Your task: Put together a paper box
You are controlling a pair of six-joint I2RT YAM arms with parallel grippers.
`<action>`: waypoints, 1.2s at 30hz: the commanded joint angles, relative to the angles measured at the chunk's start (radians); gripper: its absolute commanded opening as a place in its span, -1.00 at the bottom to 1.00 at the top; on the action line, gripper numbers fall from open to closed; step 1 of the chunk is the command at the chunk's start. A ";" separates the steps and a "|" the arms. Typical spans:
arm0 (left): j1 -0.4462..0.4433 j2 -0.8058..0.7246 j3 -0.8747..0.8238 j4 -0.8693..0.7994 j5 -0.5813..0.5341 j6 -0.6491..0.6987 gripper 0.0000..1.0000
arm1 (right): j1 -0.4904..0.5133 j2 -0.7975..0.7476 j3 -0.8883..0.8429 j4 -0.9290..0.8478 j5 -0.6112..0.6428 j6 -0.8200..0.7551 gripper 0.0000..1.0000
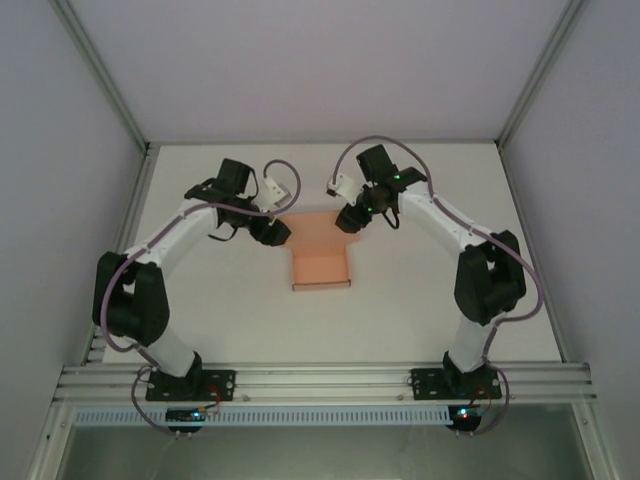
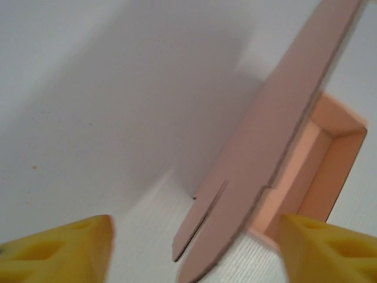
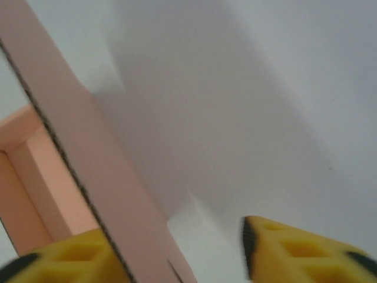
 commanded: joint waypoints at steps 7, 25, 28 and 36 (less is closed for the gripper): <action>-0.035 0.051 0.068 -0.065 -0.009 0.055 -0.47 | -0.015 0.003 -0.004 -0.107 -0.059 -0.064 -0.60; -0.137 0.059 0.113 0.298 -0.402 -0.619 -1.00 | 0.032 -0.119 -0.110 0.400 0.363 0.768 -1.00; -0.184 0.095 0.126 0.348 -0.464 -0.696 -1.00 | 0.033 -0.093 -0.130 0.486 0.391 1.004 -1.00; -0.207 0.242 0.172 0.499 -0.497 -0.945 -1.00 | 0.046 0.007 -0.115 0.618 0.448 1.184 -1.00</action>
